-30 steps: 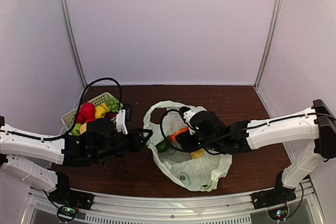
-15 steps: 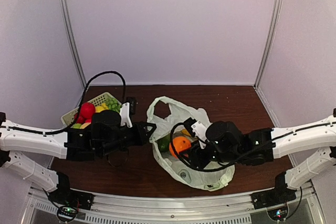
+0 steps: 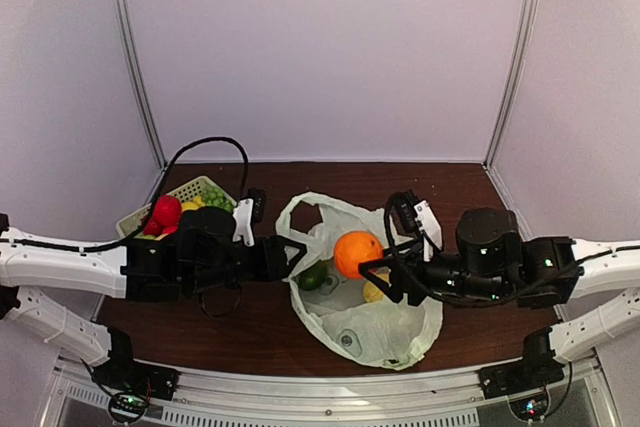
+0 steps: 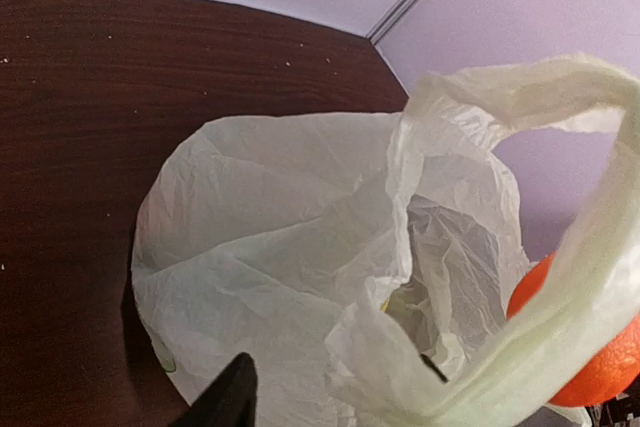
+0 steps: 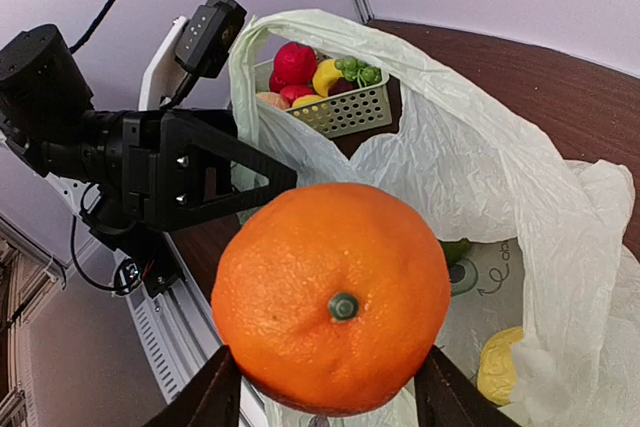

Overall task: Untie the knot of the plastic bag and take out the fruit
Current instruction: Pick up the fake fruit from the takeout bag, then pass from the right arm to the left

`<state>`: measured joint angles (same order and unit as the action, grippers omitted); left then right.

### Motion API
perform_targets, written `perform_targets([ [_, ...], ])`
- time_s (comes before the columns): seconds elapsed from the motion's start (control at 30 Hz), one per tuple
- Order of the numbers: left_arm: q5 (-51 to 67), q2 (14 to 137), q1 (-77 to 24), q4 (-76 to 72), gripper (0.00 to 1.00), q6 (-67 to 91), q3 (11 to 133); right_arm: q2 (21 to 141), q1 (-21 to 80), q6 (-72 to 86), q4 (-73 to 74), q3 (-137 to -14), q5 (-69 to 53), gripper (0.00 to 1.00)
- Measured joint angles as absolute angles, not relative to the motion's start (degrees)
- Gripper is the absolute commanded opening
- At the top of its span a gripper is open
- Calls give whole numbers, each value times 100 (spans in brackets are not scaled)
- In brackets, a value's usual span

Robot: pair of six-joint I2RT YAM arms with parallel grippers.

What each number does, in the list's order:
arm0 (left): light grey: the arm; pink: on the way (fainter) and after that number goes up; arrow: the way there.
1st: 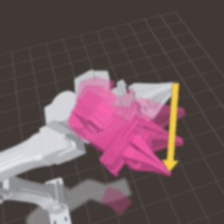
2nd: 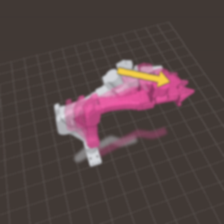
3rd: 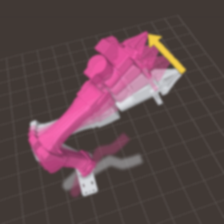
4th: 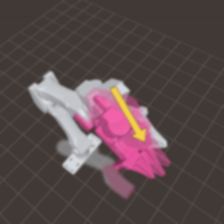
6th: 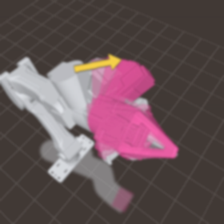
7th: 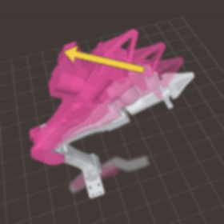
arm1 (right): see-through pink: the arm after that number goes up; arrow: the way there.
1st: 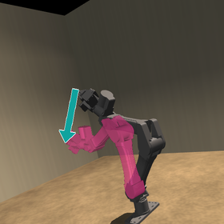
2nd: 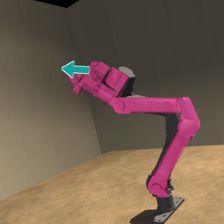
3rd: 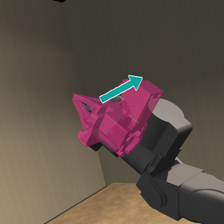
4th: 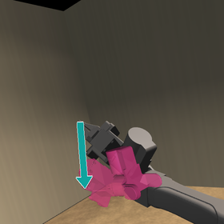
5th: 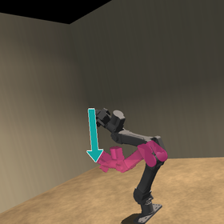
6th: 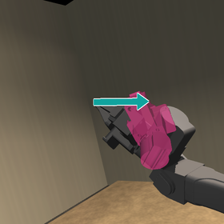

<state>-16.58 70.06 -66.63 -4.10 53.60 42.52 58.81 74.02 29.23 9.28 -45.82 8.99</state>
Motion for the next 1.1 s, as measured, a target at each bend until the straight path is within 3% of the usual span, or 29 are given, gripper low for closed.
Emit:
perform_targets([
  [0.03, -1608, 6958, -6661, -353, 96, 5319, 4270, 5826, 7402, 2926, 939, -4595, 899, 56],
  [0.07, -1511, 6873, -6648, -233, 97, 5262, 4300, 5787, 7402, 2919, 967, -4635, 904, 56],
  [0.27, -915, 6388, -6630, 707, 97, 5017, 4930, 5719, 7402, 2751, 1055, -4991, 943, 56],
  [0.57, 451, 6257, -6696, 167, 93, 5078, 5262, 5798, 7478, 2355, 1041, -5242, 851, 56],
  [0.77, 552, 6554, -6923, 51, 90, 5011, 5621, 6051, 7568, 2209, 954, -5387, 779, 56],
  [0.93, 534, 6565, -6921, 40, 97, 4950, 5756, 6136, 7625, 2117, 906, -5398, 764, 56],
  [1.1, 519, 6783, -6921, 259, 97, 4954, 6055, 6141, 7660, 2067, 849, -5411, 762, 56],
])
